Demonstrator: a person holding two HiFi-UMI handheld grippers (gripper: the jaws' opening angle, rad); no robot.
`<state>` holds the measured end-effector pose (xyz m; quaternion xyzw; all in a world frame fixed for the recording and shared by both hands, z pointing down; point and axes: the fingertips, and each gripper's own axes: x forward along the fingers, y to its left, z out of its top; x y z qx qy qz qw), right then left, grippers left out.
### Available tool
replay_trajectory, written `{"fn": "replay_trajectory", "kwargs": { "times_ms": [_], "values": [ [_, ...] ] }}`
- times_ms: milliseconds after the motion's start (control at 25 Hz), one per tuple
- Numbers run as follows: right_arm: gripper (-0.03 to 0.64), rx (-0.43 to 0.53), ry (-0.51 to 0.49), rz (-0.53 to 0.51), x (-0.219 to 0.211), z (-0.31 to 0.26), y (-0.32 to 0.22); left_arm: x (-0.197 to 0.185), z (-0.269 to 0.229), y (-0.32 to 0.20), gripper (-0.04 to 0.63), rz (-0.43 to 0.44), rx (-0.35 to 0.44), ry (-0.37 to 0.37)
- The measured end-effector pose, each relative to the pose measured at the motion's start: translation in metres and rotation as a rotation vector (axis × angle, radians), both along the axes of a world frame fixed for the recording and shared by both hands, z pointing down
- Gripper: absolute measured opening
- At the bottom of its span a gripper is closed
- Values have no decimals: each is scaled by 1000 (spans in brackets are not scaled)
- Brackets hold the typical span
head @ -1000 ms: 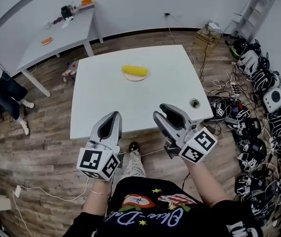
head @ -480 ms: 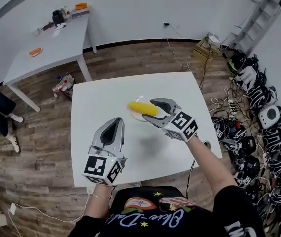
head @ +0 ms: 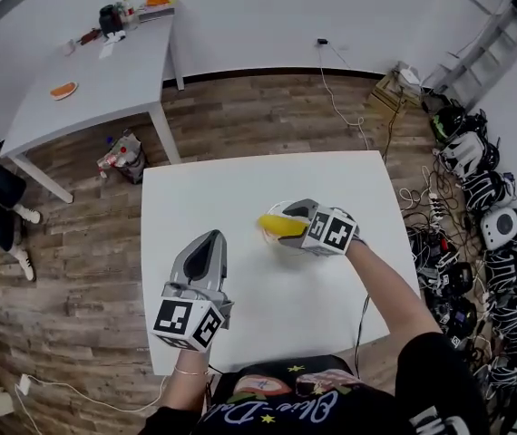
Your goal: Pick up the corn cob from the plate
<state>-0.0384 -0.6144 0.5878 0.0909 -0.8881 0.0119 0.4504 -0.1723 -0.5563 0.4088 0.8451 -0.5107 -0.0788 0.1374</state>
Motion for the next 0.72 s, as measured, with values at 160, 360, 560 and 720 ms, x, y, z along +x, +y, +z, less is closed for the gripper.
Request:
{"fn": "replay_trajectory", "kwargs": {
  "times_ms": [160, 360, 560, 720],
  "values": [
    [264, -70, 58, 7, -3, 23, -8, -10, 13, -10, -14, 1, -18, 37],
    [264, -105, 150, -39, 1, 41, -7, -13, 18, -12, -12, -12, -34, 43],
    [263, -186, 150, 7, 3, 46, -10, -12, 22, -10, -12, -6, -42, 49],
    [261, -188, 138, 91, 3, 47, -14, -14, 21, -8, -12, -8, -44, 44]
  ]
}}
